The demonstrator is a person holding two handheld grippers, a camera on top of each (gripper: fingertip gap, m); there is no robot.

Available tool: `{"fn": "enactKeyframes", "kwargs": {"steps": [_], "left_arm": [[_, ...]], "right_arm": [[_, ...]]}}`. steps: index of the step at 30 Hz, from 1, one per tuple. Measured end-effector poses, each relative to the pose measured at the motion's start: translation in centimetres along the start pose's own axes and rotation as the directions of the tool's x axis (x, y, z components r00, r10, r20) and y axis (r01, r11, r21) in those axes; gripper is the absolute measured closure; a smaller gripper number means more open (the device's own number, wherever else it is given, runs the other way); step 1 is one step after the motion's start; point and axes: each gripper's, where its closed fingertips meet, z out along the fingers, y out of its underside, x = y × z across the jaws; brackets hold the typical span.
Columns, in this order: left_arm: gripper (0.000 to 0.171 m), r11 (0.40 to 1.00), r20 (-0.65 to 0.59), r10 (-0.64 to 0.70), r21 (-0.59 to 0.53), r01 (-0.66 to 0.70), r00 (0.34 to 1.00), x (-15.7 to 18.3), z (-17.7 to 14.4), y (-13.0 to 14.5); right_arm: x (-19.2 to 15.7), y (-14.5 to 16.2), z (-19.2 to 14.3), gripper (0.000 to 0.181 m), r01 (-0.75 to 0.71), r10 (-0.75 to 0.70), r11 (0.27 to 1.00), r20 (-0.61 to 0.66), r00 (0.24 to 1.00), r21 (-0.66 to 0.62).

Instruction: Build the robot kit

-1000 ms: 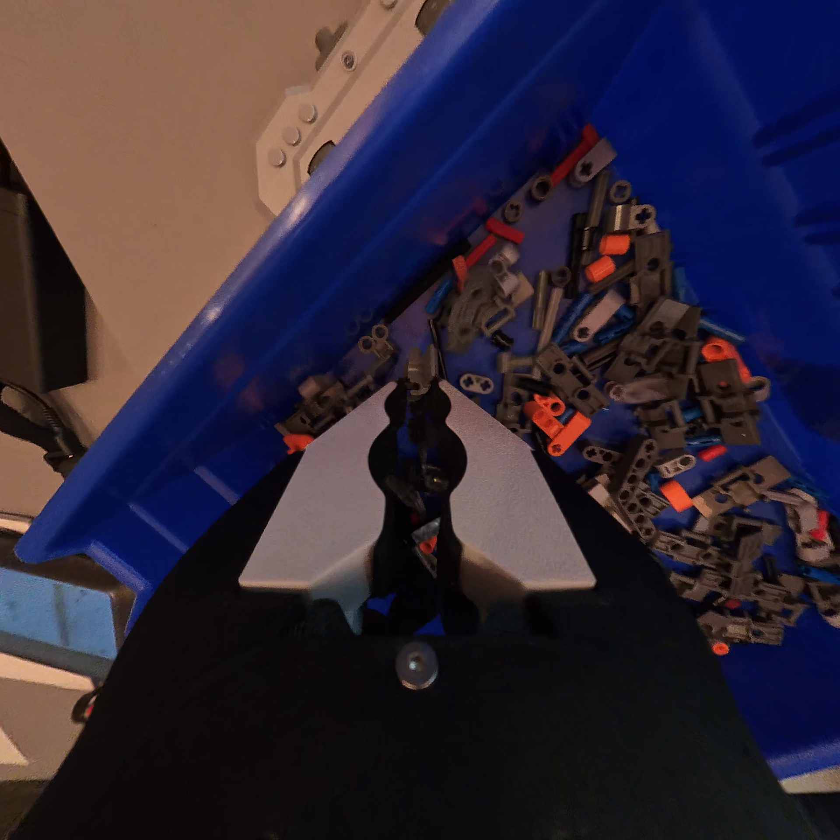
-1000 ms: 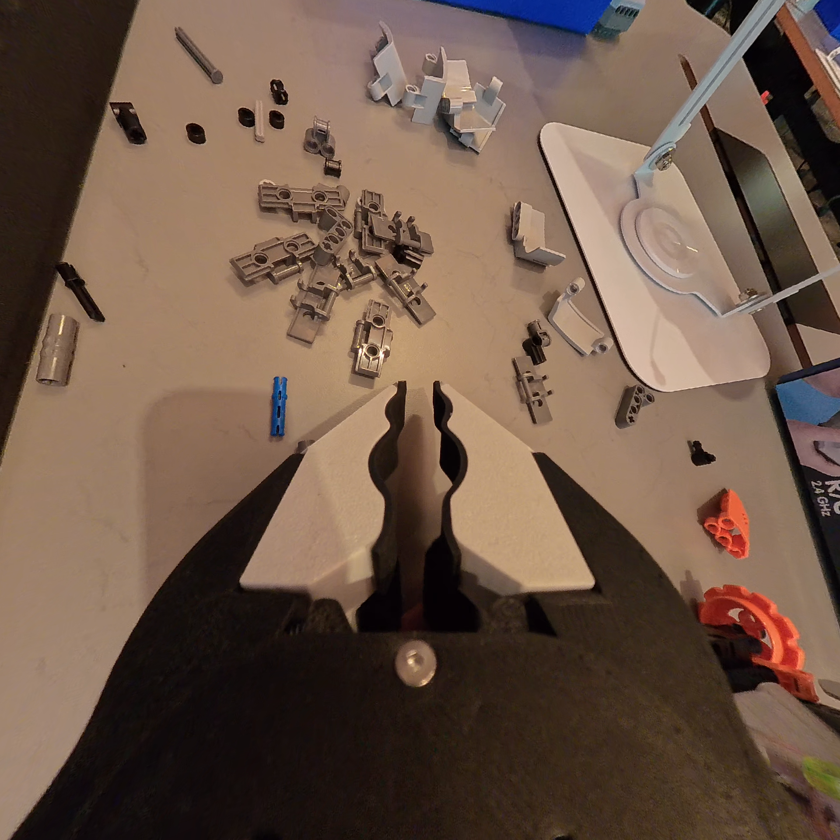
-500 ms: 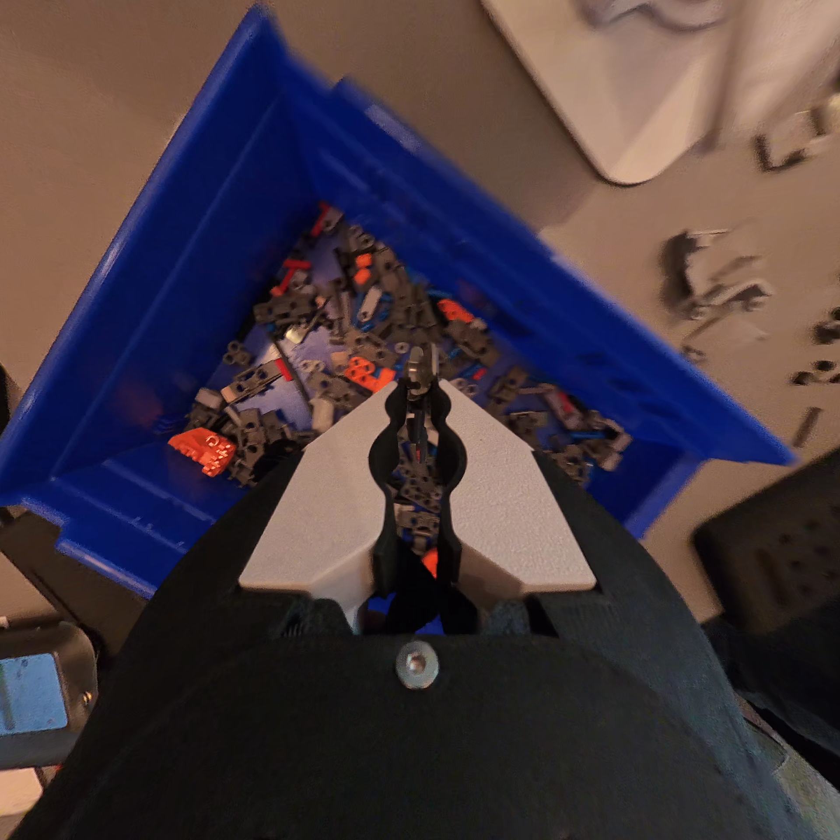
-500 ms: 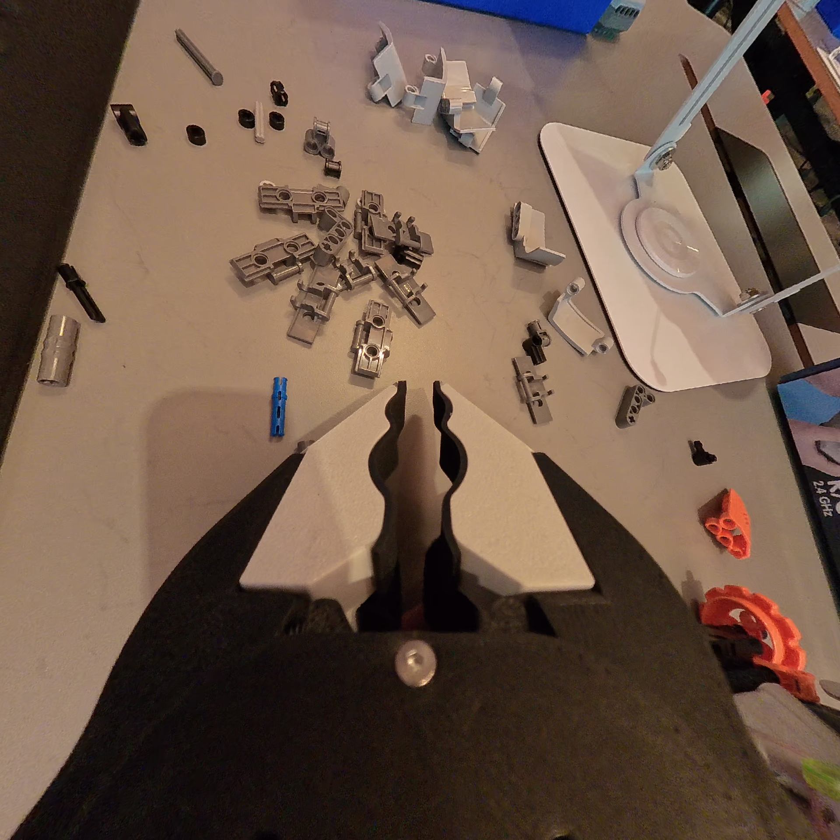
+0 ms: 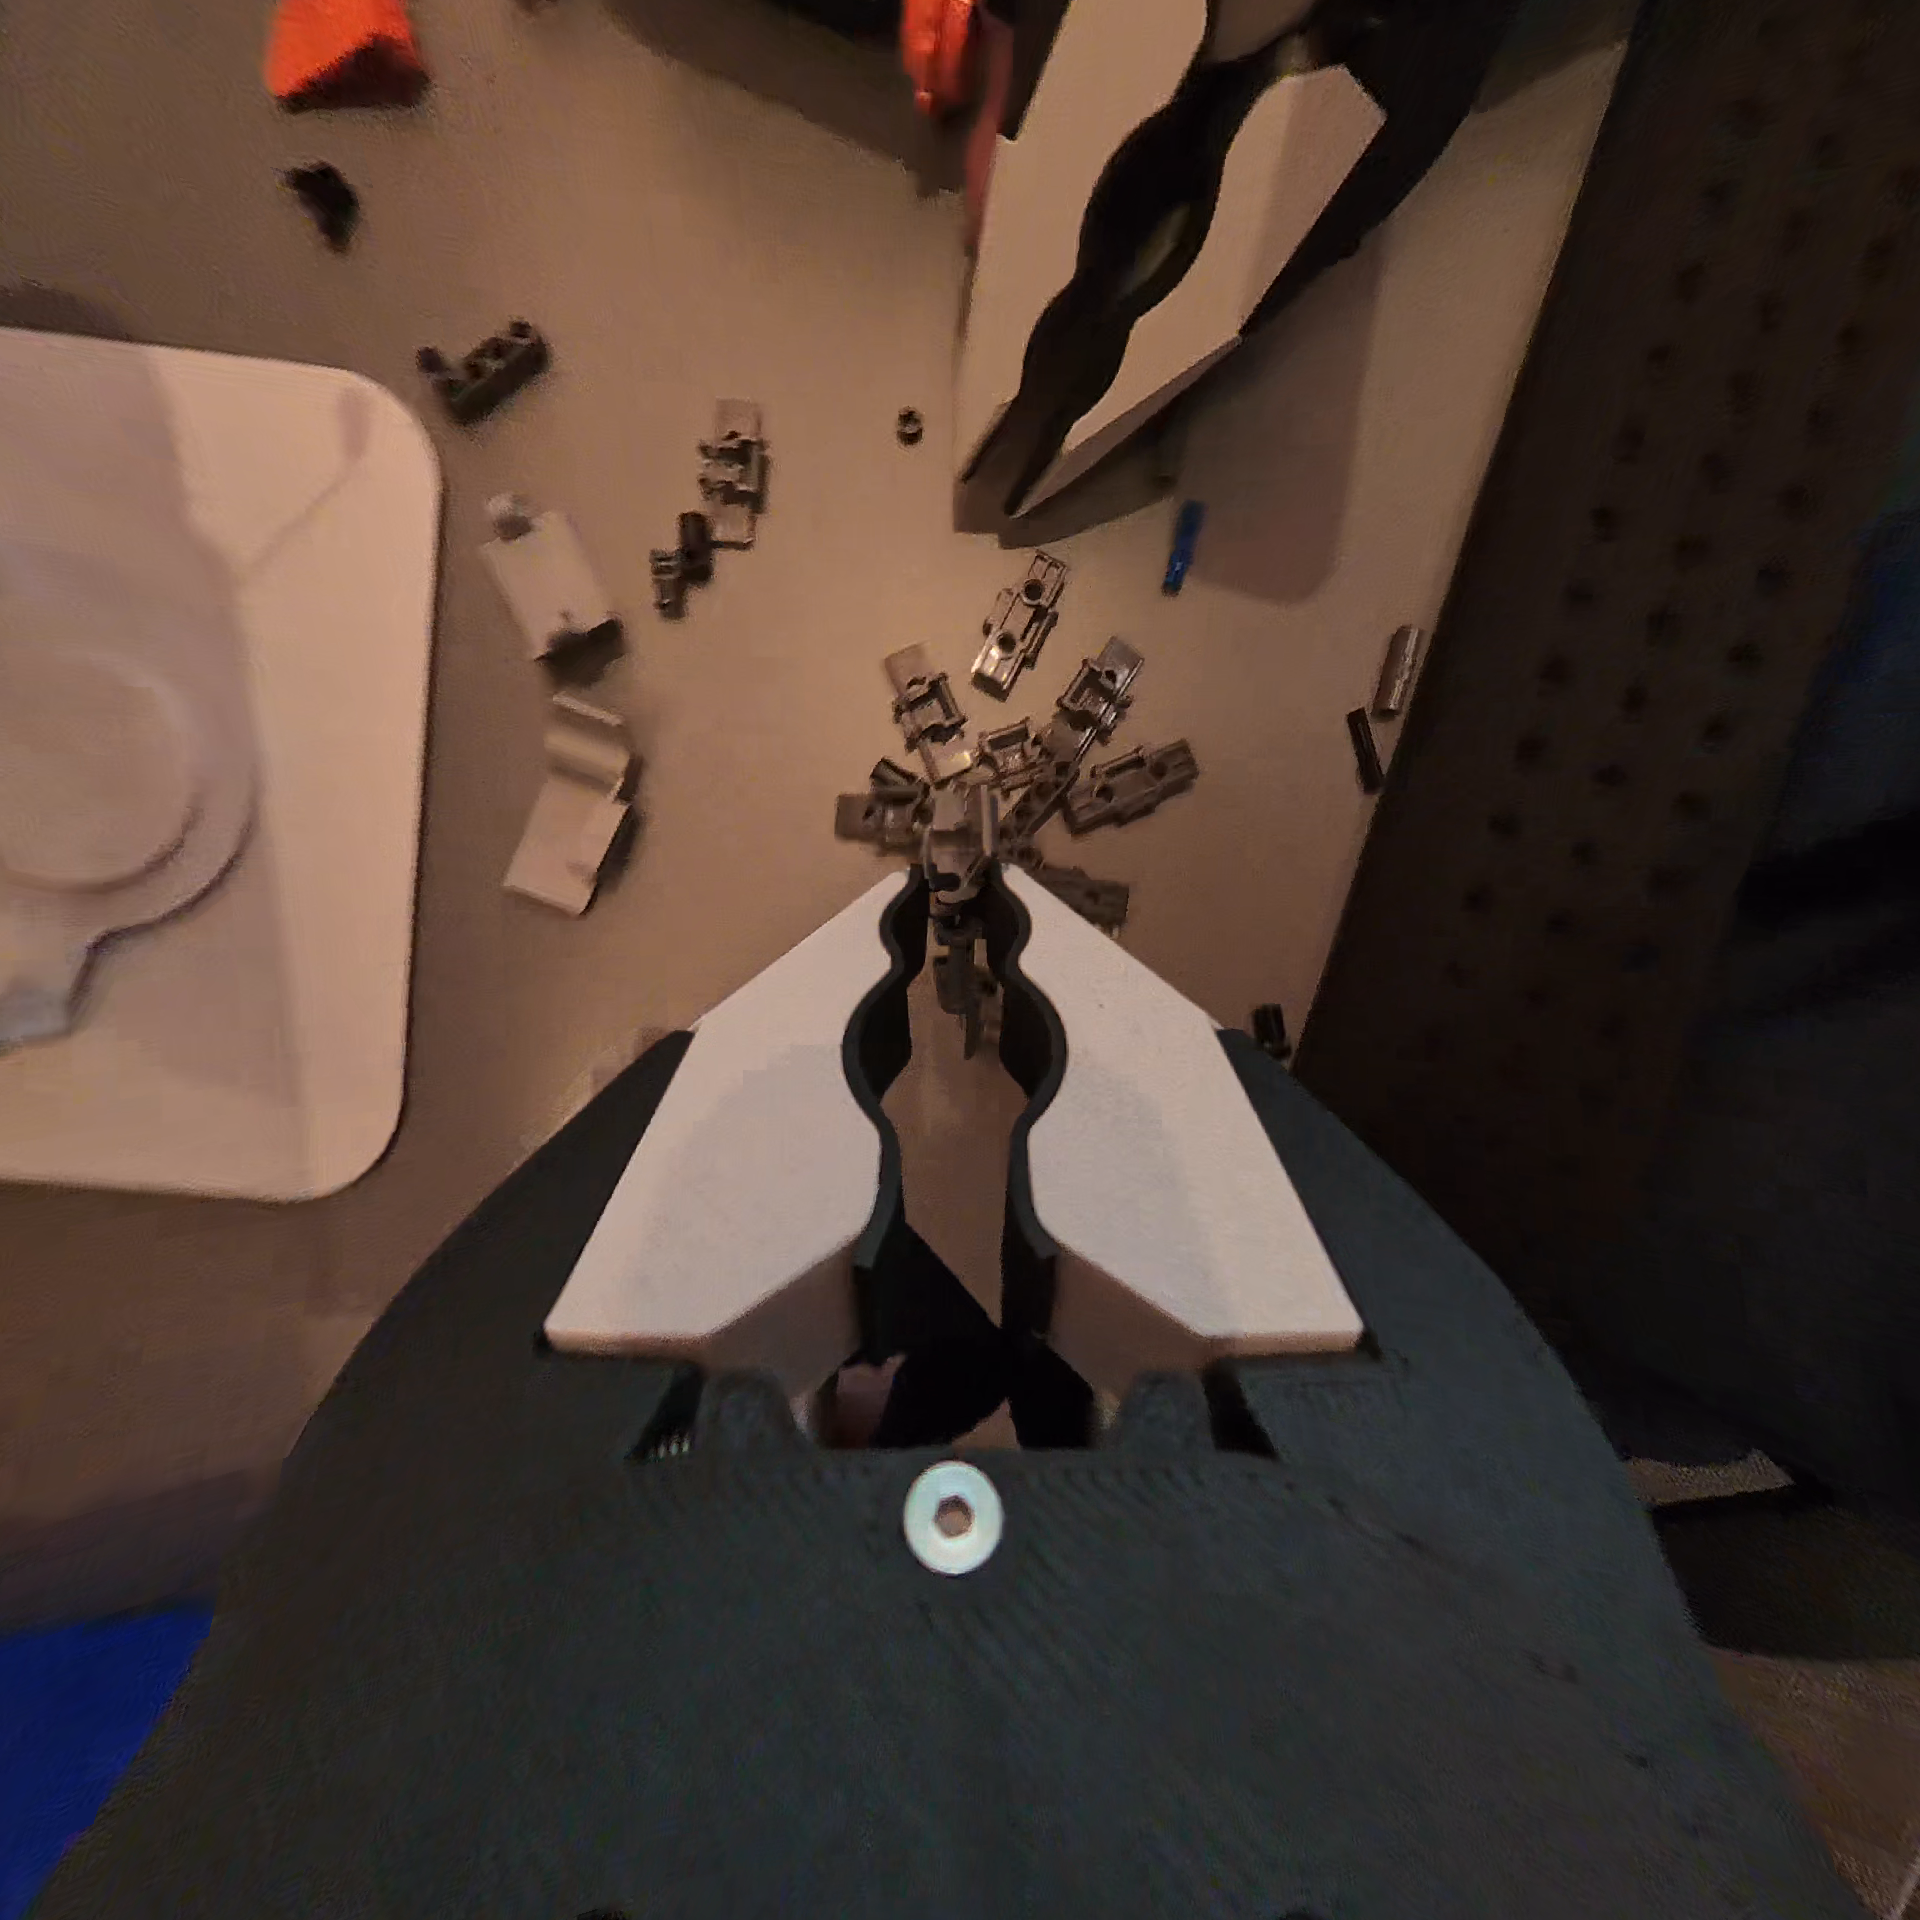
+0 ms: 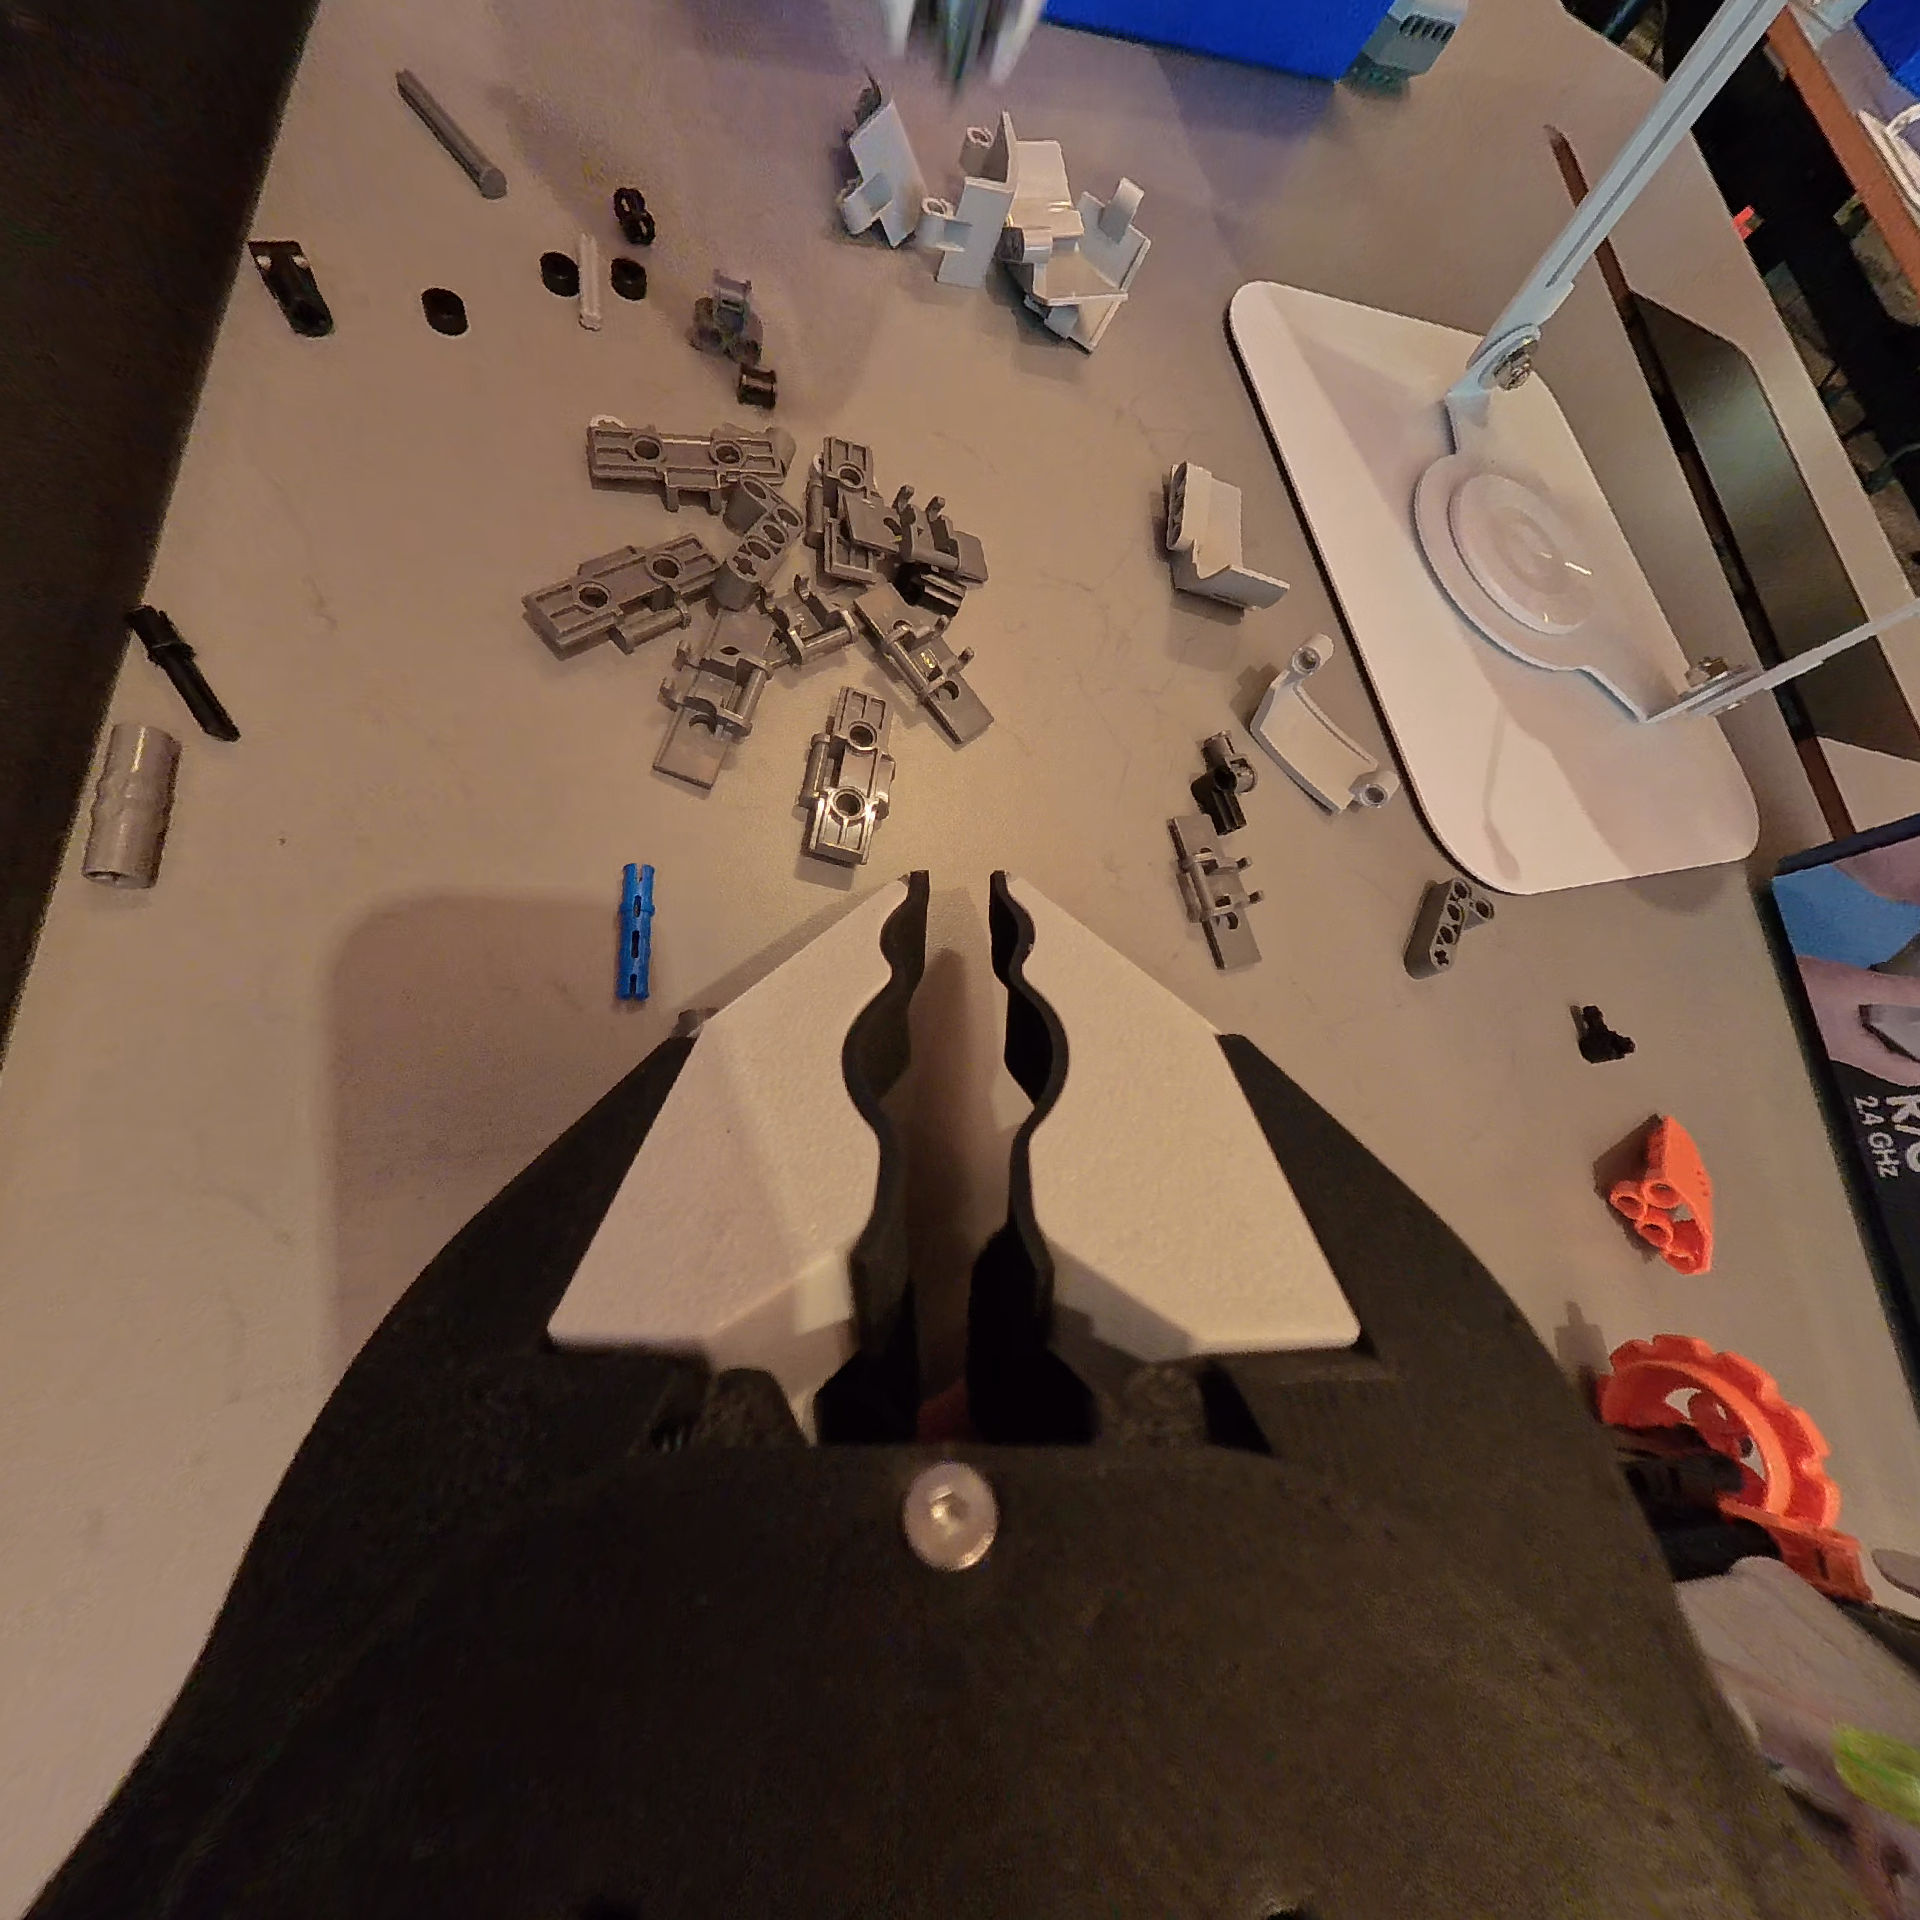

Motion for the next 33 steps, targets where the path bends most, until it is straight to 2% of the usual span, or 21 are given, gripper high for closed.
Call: {"fn": "enactKeyframes", "kwargs": {"steps": [2,4,6,8,11,14,16,18,21,23,24,26,28,31,33], "left_arm": [[0.161,0.998,-0.062,0.005,-0.066,-0.009,0.998,0.7,3.3,0.7],[0.161,0.997,-0.077,-0.009,-0.077,0.003,0.997,0.7,5.4,0.9],[0.143,0.996,-0.059,-0.019,-0.085,0.013,0.998,0.4,6.5,1.2],[0.135,0.997,-0.029,-0.009,-0.08,0.007,1.0,0.3,6.7,1.3],[0.131,0.997,0.037,0.037,-0.067,-0.034,0.999,0.5,4.3,1.3],[0.137,0.995,0.145,0.052,-0.093,-0.039,0.988,-0.7,-1.6,3.0],[0.136,0.992,0.256,0.015,-0.125,0.017,0.967,-3.4,-6.6,5.5],[0.138,0.985,0.377,-0.06,-0.126,0.116,0.924,-7.5,-11.5,8.8],[0.128,0.953,0.422,-0.115,-0.208,0.219,0.899,-12.5,-15.6,15.9],[0.114,0.919,0.415,-0.098,-0.311,0.242,0.905,-14.7,-16.2,20.8],[0.114,0.894,0.403,-0.089,-0.372,0.251,0.911,-15.3,-16.0,23.0],[0.114,0.853,0.344,-0.079,-0.463,0.242,0.936,-15.6,-14.9,26.3],[0.107,0.776,0.318,-0.114,-0.563,0.284,0.941,-15.7,-14.3,29.5],[0.105,0.708,0.3,-0.136,-0.637,0.305,0.944,-15.9,-13.8,32.2],[0.101,0.708,0.295,-0.177,-0.625,0.33,0.939,-16.2,-13.3,32.4]], "right_arm": [[0.0,0.0,0.0,0.172,0.0,0.0,1.0,0.001,1.0,0.0],[0.0,0.0,0.0,0.172,-0.001,0.001,1.0,0.002,1.0,0.004],[-0.1,-0.1,-0.1,0.172,-0.001,0.001,1.0,0.004,1.0,0.006],[-0.1,-0.1,-0.1,0.172,-0.001,0.001,1.0,0.007,1.0,0.01],[-0.1,-0.1,-0.2,0.172,-0.007,0.006,1.0,0.01,1.0,0.014],[-0.1,-0.2,-0.2,0.172,-0.011,0.011,1.0,0.01,1.0,0.017],[0.0,-0.2,-0.2,0.172,-0.014,0.014,1.0,0.011,1.0,0.018],[0.0,-0.2,-0.2,0.172,-0.014,0.014,1.0,0.011,1.0,0.017],[-0.1,-0.1,-0.2,0.172,-0.011,0.011,1.0,0.01,1.0,0.012],[-0.1,-0.1,-0.1,0.172,-0.009,0.009,1.0,0.008,1.0,0.009],[0.0,-0.1,-0.1,0.172,-0.011,0.011,1.0,0.007,1.0,0.01],[0.0,-0.1,-0.2,0.172,-0.018,0.018,1.0,0.007,1.0,0.012],[0.1,-0.1,-0.2,0.172,-0.026,0.025,1.0,0.008,1.0,0.017],[0.1,-0.1,-0.2,0.172,-0.027,0.027,0.999,0.011,1.0,0.018],[0.1,-0.1,-0.2,0.172,-0.027,0.027,0.999,0.012,1.0,0.019]]}}
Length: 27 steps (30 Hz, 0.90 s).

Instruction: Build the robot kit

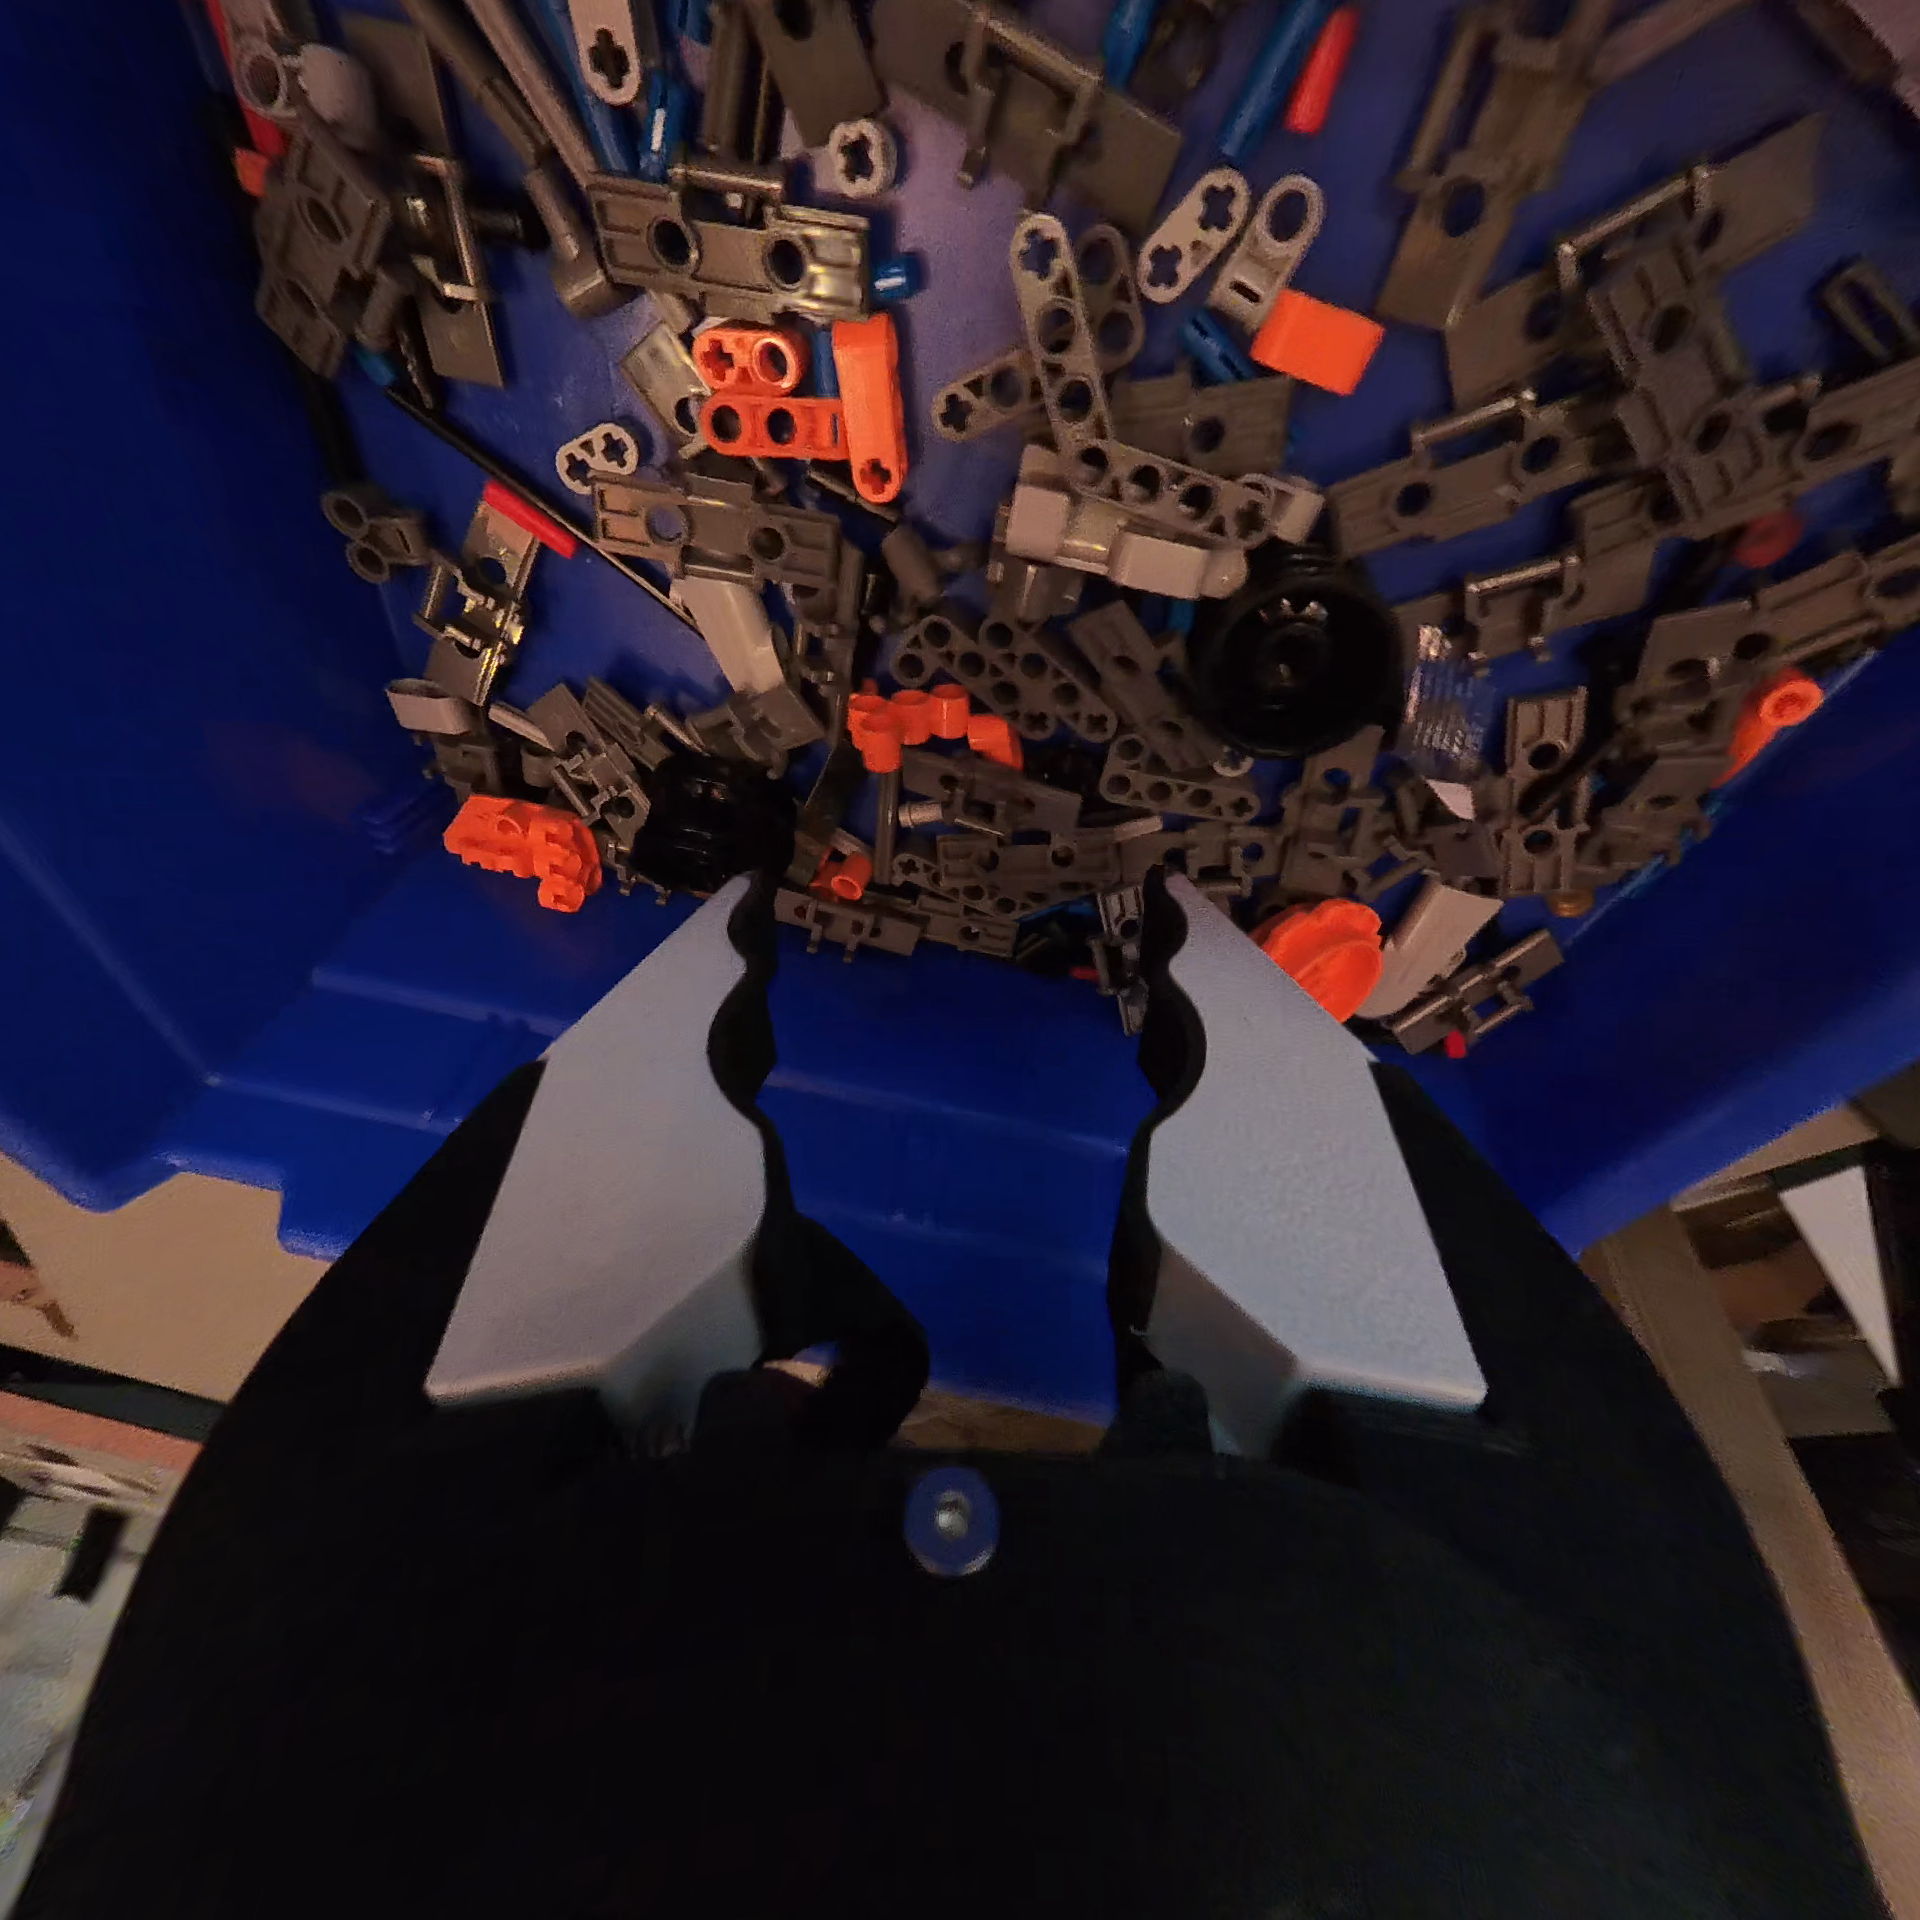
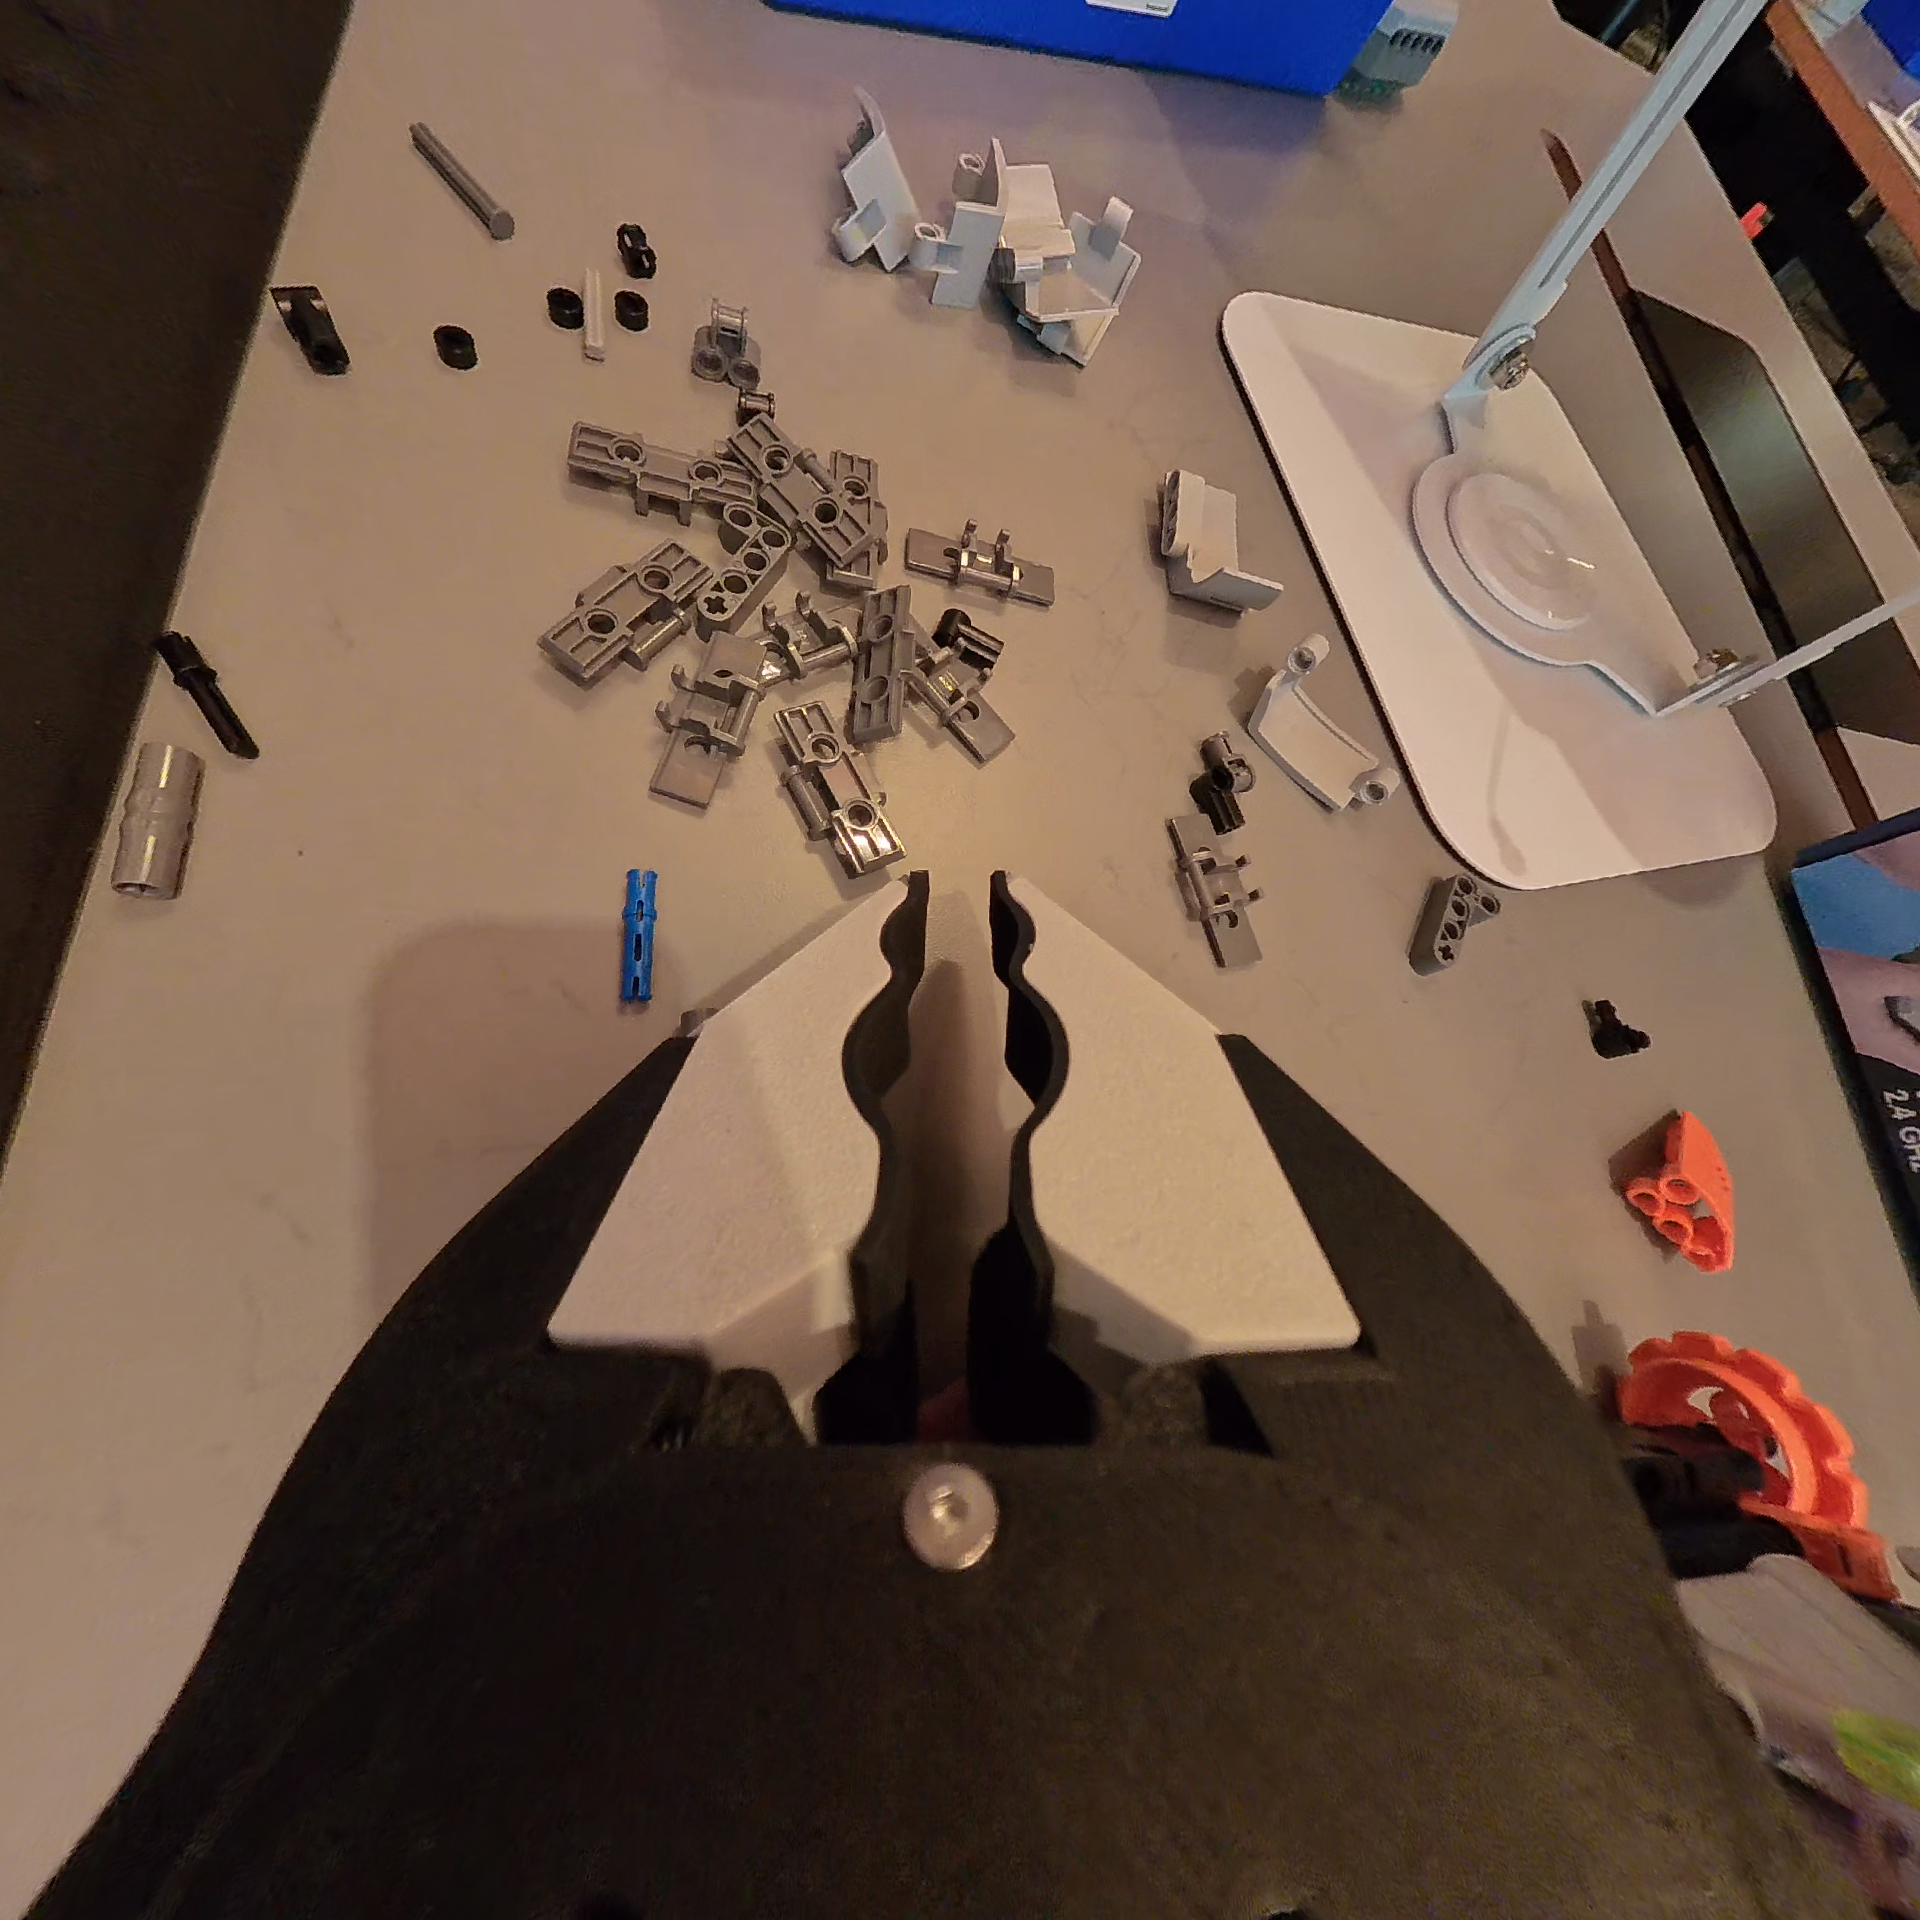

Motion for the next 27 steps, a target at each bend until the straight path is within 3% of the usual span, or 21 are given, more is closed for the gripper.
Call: {"fn": "enactKeyframes", "kwargs": {"steps": [3,7,11,14,18,25,27], "left_arm": [[0.089,0.988,0.0,-0.108,-0.111,0.108,0.994,-1.0,1.1,1.5],[0.082,0.934,-0.068,-0.35,-0.1,0.343,0.934,-0.9,1.5,1.0],[0.086,0.898,-0.113,-0.437,-0.112,0.425,0.892,-0.6,2.4,0.7],[0.108,0.888,-0.209,-0.459,-0.076,0.453,0.864,0.3,2.4,-0.1],[0.109,0.881,-0.24,-0.468,-0.046,0.471,0.851,0.1,2.5,-0.4],[0.158,0.897,-0.332,-0.419,-0.005,0.443,0.845,1.8,1.9,-2.0],[0.16,0.895,-0.328,-0.416,0.016,0.445,0.848,1.9,1.8,-2.0]], "right_arm": [[0.0,0.0,0.0,0.172,-0.001,0.001,1.0,0.001,1.0,0.001],[0.0,0.0,0.0,0.172,-0.002,0.002,1.0,0.003,1.0,0.002],[0.0,0.0,0.0,0.172,-0.003,0.003,1.0,0.005,1.0,0.004],[-0.1,0.0,-0.1,0.172,-0.002,0.002,1.0,0.007,1.0,0.007],[-0.1,0.0,0.0,0.172,-0.001,0.001,1.0,0.009,1.0,0.005],[-0.1,0.0,-0.1,0.172,-0.004,0.004,1.0,0.009,1.0,0.006],[-0.1,0.0,-0.1,0.172,-0.007,0.007,1.0,0.011,1.0,0.007]]}}
